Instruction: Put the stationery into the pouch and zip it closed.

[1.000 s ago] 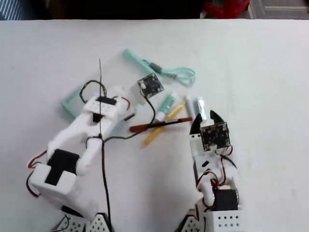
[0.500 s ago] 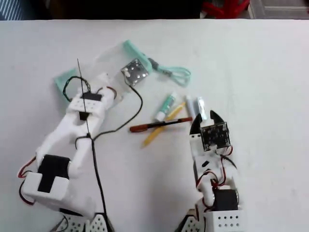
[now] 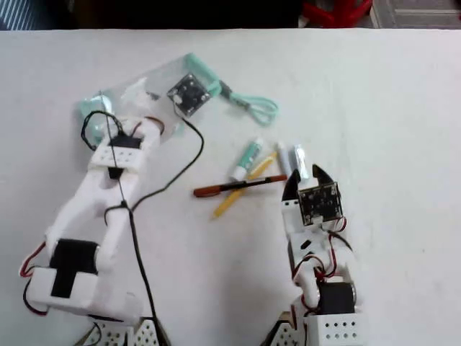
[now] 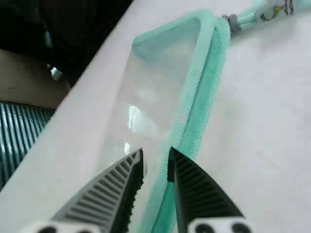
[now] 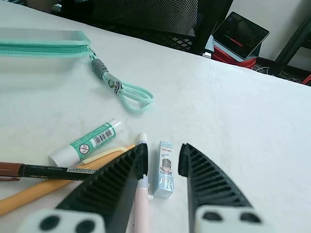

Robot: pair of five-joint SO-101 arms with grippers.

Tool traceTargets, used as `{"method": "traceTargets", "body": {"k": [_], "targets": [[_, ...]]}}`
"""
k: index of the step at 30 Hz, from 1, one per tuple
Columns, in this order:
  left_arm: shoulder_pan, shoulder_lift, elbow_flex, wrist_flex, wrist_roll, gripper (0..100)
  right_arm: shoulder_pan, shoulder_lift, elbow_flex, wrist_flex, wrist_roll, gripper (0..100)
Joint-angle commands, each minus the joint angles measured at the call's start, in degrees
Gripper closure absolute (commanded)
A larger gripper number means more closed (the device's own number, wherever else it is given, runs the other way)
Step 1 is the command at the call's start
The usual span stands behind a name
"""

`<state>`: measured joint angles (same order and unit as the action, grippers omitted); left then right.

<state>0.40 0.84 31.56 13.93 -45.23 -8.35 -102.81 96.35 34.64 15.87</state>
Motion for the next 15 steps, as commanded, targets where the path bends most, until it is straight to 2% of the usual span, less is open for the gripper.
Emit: {"method": "traceTargets", "body": {"k": [1, 5, 7, 11, 13, 15], "targets": [[-1.27, -6.02, -2.81, -3.78, -0.18, 90, -0.40, -0.13, 0.53, -1.19, 0.00, 88.3], [-2.15, -1.89, -3.16, -10.99, -4.13, 90, -0.40, -0.13, 0.53, -1.19, 0.00, 88.3], [-2.68, 1.01, -4.92, -10.81, -4.40, 90, -0.40, -0.13, 0.53, -1.19, 0.00, 88.3], [-6.20, 5.93, -12.75, -10.02, -0.53, 90, -0.48, -0.13, 0.53, -1.10, 0.00, 88.3], [-8.57, 10.51, -21.71, -8.53, 4.22, 90, -0.48, -0.13, 0.53, -0.66, 0.00, 88.3], [-10.51, 16.84, -34.02, -2.46, 9.67, 90, -0.48, -0.13, 0.53, -0.57, 0.00, 88.3]]}}
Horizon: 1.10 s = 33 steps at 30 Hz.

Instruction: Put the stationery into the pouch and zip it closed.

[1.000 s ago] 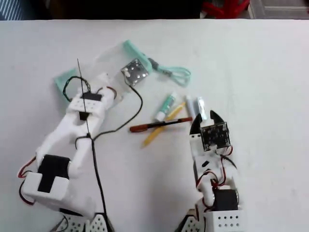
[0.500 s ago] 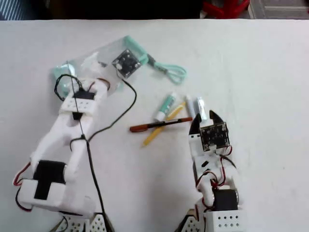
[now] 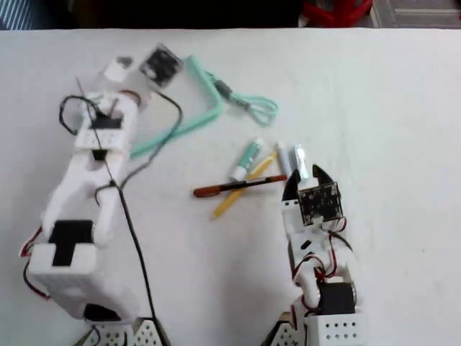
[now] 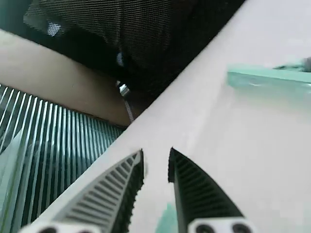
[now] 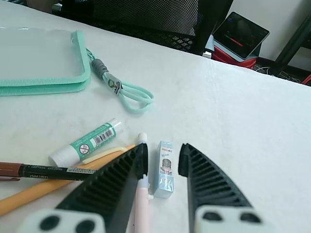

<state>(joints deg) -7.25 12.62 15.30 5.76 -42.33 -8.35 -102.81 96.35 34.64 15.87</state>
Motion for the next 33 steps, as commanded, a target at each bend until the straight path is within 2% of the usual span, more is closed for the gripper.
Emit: {"method": "traceTargets", "body": {"k": [1, 2, 4, 7, 11, 16, 18, 20, 22, 27, 31, 33], "targets": [[-3.38, 8.92, -24.79, 10.02, 9.23, 90, -0.48, -0.13, 0.53, -0.48, 0.00, 88.3], [-3.47, 13.32, -32.09, 14.77, 10.99, 90, -0.48, -0.13, 0.53, -0.48, 0.00, 88.3], [-2.86, 22.55, -46.07, 24.79, 12.04, 98, -0.57, -0.13, 0.53, -0.48, 0.00, 88.3], [-2.15, 36.26, -65.49, 35.25, 12.48, 95, -0.57, -0.13, 0.53, -0.48, 0.00, 88.2], [-2.68, 54.20, -89.32, 38.77, 19.96, 96, -0.57, -0.13, 0.53, -0.48, 0.00, 88.2], [-3.38, 70.46, -109.89, 41.58, 27.78, 96, -0.57, -0.13, 0.53, -0.48, 0.00, 88.2], [-3.91, 73.54, -110.77, 40.00, 27.96, 96, -0.57, -0.13, 0.53, -0.48, 0.00, 88.2], [-4.62, 74.24, -108.40, 35.96, 27.96, 95, -0.57, -0.13, 0.53, -0.40, 0.00, 88.2], [-5.32, 73.63, -104.44, 35.34, 27.16, 95, -0.57, -0.13, 0.53, -0.40, 0.00, 88.2], [-2.86, 69.41, -92.57, 42.81, 6.15, 96, -1.36, -0.13, 0.53, -0.40, 0.00, 88.2], [-2.68, 65.10, -90.55, 50.99, 1.05, 96, -3.82, -0.22, 0.53, 1.36, 1.85, 88.2], [-1.80, 63.60, -90.20, 56.79, -5.71, 96, -4.18, -0.22, 0.53, 2.33, 4.57, 88.5]]}}
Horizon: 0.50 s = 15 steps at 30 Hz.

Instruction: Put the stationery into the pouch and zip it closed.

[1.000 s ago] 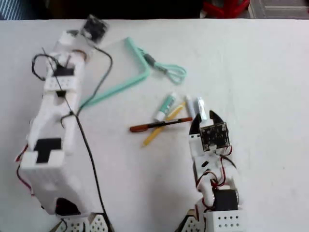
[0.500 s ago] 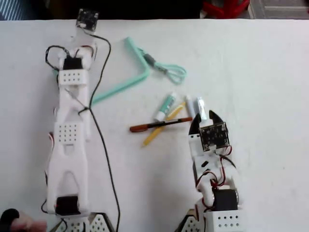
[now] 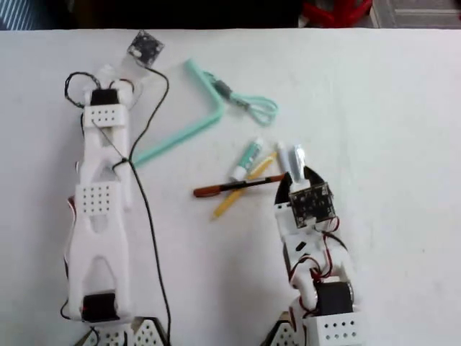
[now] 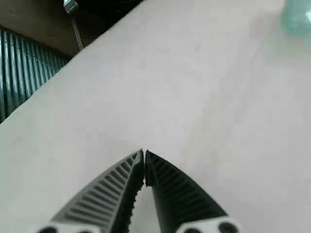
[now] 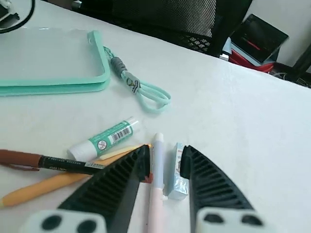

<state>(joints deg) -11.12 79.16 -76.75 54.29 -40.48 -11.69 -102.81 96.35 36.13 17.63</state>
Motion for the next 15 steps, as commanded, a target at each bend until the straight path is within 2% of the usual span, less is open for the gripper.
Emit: {"method": "traceTargets", "body": {"k": [1, 3, 5, 11, 15], "targets": [[3.21, -3.30, 2.02, 12.48, -12.57, 96, -0.92, -0.22, 0.53, 0.92, 3.43, 88.5], [5.76, -3.12, 1.93, 22.33, -21.89, 96, -0.92, -0.22, 0.53, 0.92, 3.43, 88.5], [8.04, -3.03, 1.49, 30.42, -27.78, 96, -0.92, -0.22, 0.53, 0.92, 3.43, 88.5], [12.00, -5.85, -1.14, 48.70, -33.05, 96, -0.92, -0.22, 0.53, 0.84, 3.52, 88.5], [12.44, -8.66, -0.70, 48.18, -29.98, 96, -0.66, -0.22, 0.53, 0.57, 3.78, 88.5]]}}
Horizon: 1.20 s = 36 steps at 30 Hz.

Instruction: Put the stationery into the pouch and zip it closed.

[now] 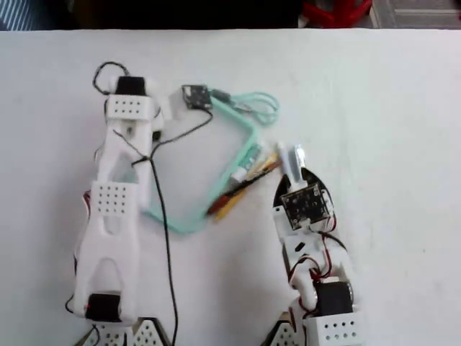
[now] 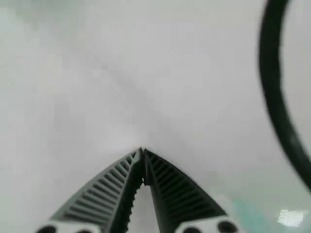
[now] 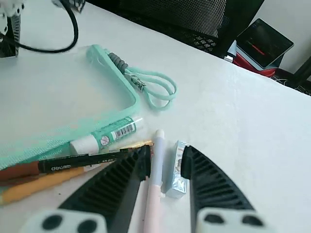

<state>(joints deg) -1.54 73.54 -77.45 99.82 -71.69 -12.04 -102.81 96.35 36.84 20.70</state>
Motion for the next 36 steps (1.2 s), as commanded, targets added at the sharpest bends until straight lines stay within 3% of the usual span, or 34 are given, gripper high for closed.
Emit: {"method": "traceTargets", "body": {"k": [1, 5, 12, 18, 21, 24, 28, 33, 36], "targets": [[2.86, -4.44, 0.18, 2.73, 2.11, 96, -0.22, -0.22, 0.53, -0.13, 0.70, 88.5], [2.95, -11.47, 2.55, 2.73, 7.56, 96, -0.22, -0.22, 0.53, -0.22, 0.70, 88.5], [5.49, -20.26, 11.78, -0.97, 10.64, 95, -0.22, -0.22, 0.53, -0.22, 0.70, 88.5], [6.11, -20.09, 10.37, -26.37, 45.71, 85, -0.40, -0.22, 0.53, -0.04, 0.70, 88.5], [7.52, -18.59, 14.68, -39.21, 54.77, 80, -0.40, -0.22, 0.53, 0.04, 0.70, 88.5], [8.04, -14.90, 17.58, -49.76, 54.42, 78, -0.22, -0.22, 0.53, 0.04, 0.70, 88.5], [7.96, -10.24, 15.21, -55.21, 50.81, 79, -0.22, -0.22, 0.53, -0.04, 0.70, 88.5], [8.22, -5.58, 9.67, -53.54, 50.46, 79, -0.13, -0.22, 0.53, -0.04, 0.79, 88.5], [8.66, -3.91, 7.03, -50.02, 44.13, 79, -0.13, -0.22, 0.53, -0.13, 0.79, 88.5]]}}
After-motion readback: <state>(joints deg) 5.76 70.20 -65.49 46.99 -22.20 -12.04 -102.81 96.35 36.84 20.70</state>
